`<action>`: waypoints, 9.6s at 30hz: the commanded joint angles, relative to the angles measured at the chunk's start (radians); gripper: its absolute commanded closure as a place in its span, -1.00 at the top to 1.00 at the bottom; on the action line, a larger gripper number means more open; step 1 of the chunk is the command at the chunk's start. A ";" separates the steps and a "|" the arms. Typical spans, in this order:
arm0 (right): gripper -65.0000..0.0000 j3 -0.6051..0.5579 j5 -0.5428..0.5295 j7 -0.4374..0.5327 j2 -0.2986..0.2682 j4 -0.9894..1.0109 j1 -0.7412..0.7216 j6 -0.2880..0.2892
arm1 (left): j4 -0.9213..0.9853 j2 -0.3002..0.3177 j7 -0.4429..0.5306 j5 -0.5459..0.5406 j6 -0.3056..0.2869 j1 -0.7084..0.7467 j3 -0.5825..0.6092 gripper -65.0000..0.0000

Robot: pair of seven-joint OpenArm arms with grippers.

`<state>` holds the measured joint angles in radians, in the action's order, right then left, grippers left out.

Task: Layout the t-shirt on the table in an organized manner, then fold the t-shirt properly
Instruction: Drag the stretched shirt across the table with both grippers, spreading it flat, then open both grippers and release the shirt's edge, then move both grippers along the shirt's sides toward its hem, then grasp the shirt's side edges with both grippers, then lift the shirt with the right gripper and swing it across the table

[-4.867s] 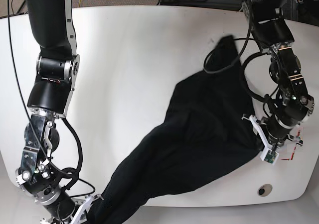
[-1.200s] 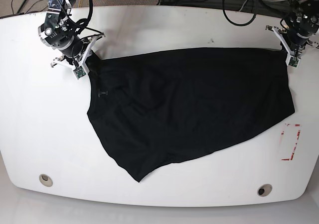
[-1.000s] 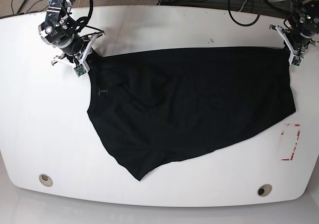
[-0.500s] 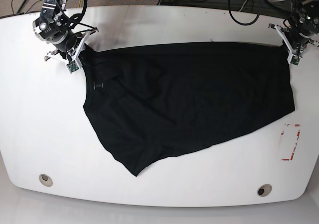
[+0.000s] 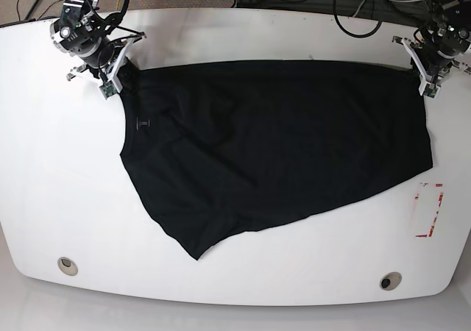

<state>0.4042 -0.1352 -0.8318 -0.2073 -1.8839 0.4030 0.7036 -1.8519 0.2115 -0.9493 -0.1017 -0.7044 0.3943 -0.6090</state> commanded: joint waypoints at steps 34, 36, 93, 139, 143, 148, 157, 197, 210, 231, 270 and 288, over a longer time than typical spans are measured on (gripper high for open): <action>0.34 0.045 -0.004 0.010 0.007 -0.121 0.149 -0.005 | -0.068 0.016 0.008 -0.007 0.006 0.137 -0.016 0.02; 0.33 0.072 -0.005 0.010 0.016 -0.130 0.144 -0.005 | -0.084 0.016 0.008 -0.007 0.006 0.147 -0.030 0.02; 0.32 0.062 -0.079 0.119 -0.077 0.964 -0.968 -0.005 | 0.395 0.022 0.118 0.288 0.006 -0.694 -0.062 0.03; 0.32 0.063 0.139 0.395 0.038 1.335 -1.068 -0.005 | 0.407 0.022 0.120 0.299 0.006 -0.671 -0.064 0.03; 0.32 0.063 0.139 0.395 0.038 1.335 -1.068 -0.005 | 0.426 0.022 0.120 0.299 0.006 -0.668 -0.064 0.04; 0.25 0.063 0.139 0.397 0.055 1.335 -1.068 -0.005 | 0.536 0.053 0.122 0.291 0.006 -0.677 -0.062 0.04; -0.40 0.063 0.139 0.397 0.058 1.335 -1.068 -0.005 | 0.756 0.065 0.223 0.290 0.044 -0.776 -0.062 0.04; -0.49 0.063 0.139 0.397 0.059 1.335 -1.062 -0.005 | 1.066 0.088 0.385 0.290 0.144 -0.883 -0.141 0.47; -0.49 0.063 0.139 0.395 0.059 1.335 -1.062 -0.005 | 1.058 0.029 0.359 0.293 0.108 -0.891 -0.141 0.14; -0.99 0.063 0.139 0.391 0.053 1.274 -1.041 -0.005 | 0.788 -0.044 0.349 0.294 0.012 -0.832 -0.141 -0.87; -1.00 0.058 0.131 -0.053 0.079 0.367 -0.744 -0.005 | 0.134 -0.119 0.071 0.290 0.006 -0.690 0.057 -0.87; -1.00 -0.109 0.136 -0.099 -0.082 0.367 -1.085 -0.005 | 0.013 -0.142 -0.130 0.296 0.006 -1.122 0.153 -0.87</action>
<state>0.2943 0.0017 -0.9333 -0.2523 -1.4929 -0.5861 0.7074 -1.8202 0.0586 -1.0931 0.2035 -0.7036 -0.6407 -0.4599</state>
